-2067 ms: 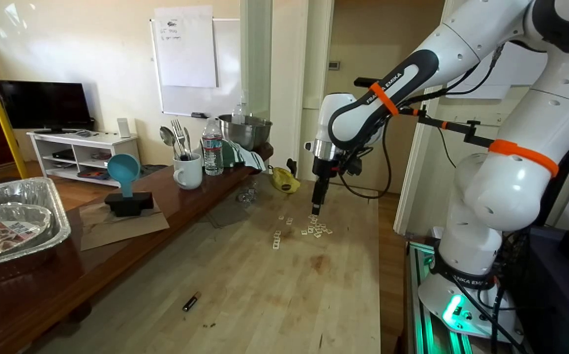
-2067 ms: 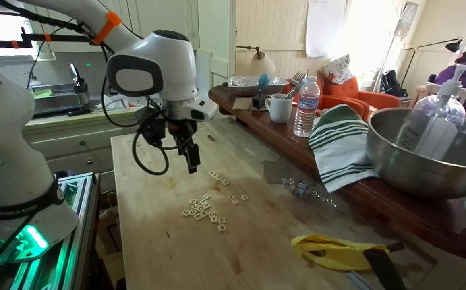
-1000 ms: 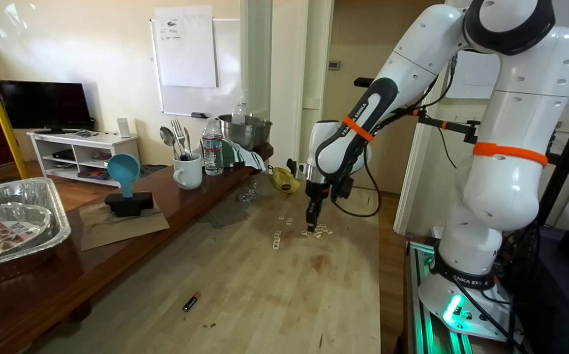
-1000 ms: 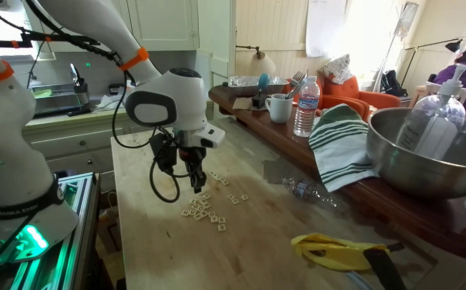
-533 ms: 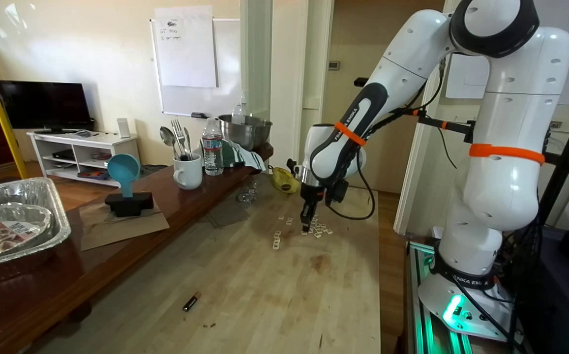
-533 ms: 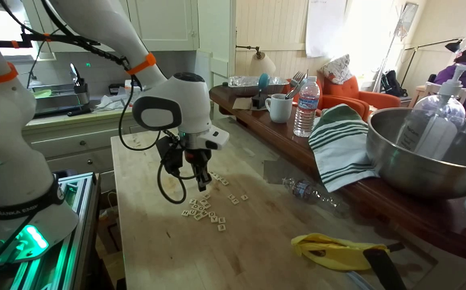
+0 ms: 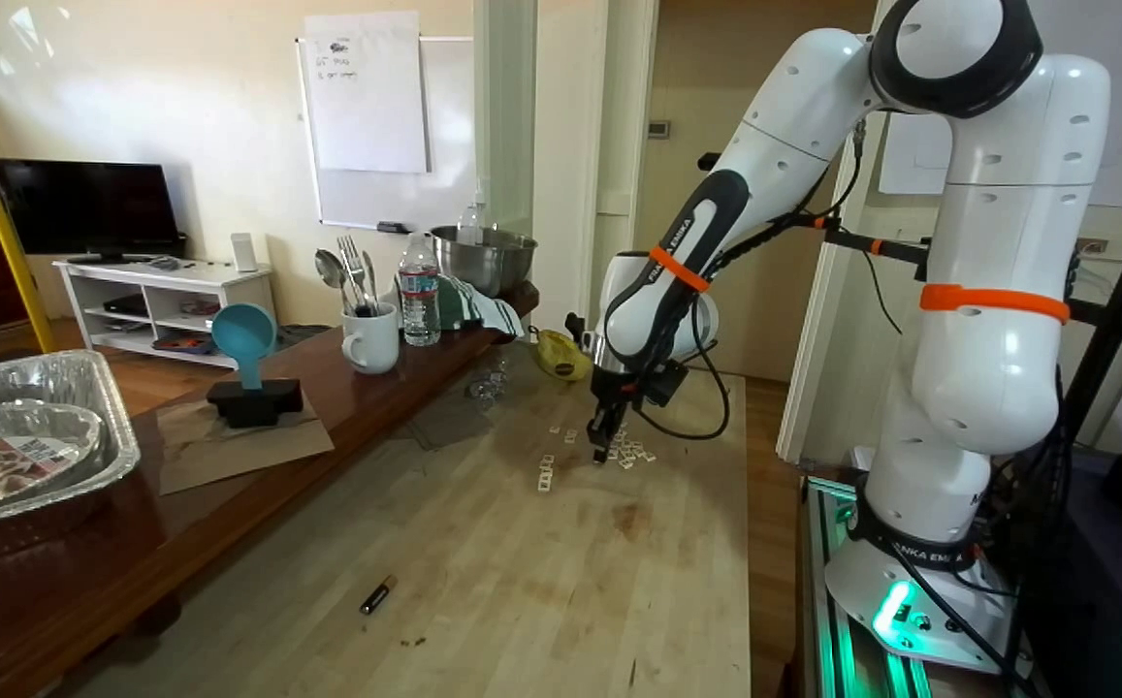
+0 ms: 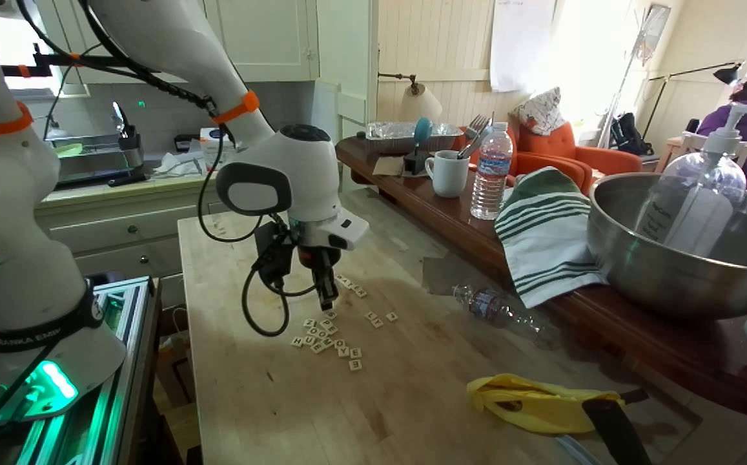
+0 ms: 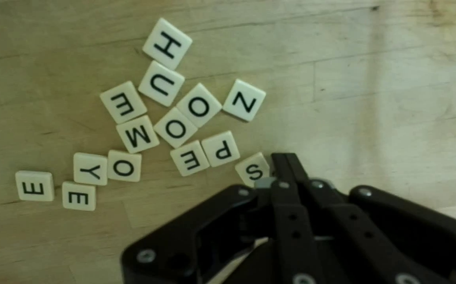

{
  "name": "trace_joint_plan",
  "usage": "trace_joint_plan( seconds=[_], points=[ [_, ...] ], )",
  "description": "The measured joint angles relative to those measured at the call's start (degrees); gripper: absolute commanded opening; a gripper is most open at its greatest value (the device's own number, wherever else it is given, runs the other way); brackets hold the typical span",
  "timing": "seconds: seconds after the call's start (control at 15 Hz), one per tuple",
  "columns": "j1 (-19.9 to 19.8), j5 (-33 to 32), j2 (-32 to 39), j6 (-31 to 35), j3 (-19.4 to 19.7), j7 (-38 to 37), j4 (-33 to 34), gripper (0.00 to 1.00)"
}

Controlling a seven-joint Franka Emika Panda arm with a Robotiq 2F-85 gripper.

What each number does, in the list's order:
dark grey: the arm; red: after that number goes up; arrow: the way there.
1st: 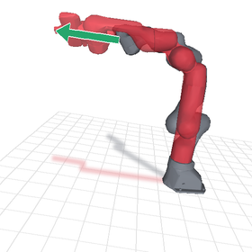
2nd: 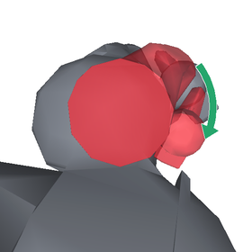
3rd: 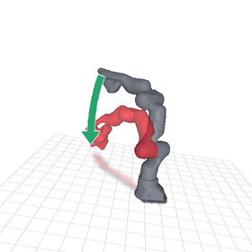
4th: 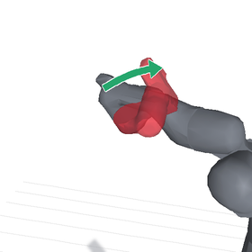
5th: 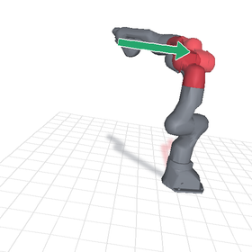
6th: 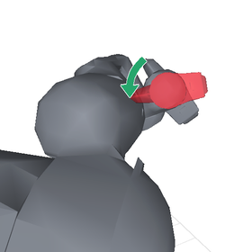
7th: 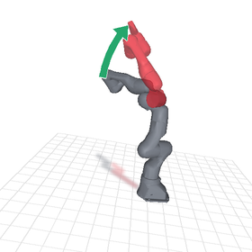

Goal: Arrange the pieces of letters to form a word

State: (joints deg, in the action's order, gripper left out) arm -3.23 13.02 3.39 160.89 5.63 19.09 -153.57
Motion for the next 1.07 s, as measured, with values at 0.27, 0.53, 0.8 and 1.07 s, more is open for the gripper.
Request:
trace_joint_plan(
  seconds=[0.27,0.53,0.8,1.07],
  points=[
    [-0.5,4.1,1.0,2.0,-1.3,0.0,0.3,0.00],
    [-0.5,4.8,1.0,2.4,-1.3,-0.2,0.2,0.00],
    [-0.5,4.8,1.1,2.5,-1.2,-1.3,0.1,0.00],
    [-0.5,4.8,1.1,2.5,-1.1,-2.5,0.0,0.00]
  ],
)
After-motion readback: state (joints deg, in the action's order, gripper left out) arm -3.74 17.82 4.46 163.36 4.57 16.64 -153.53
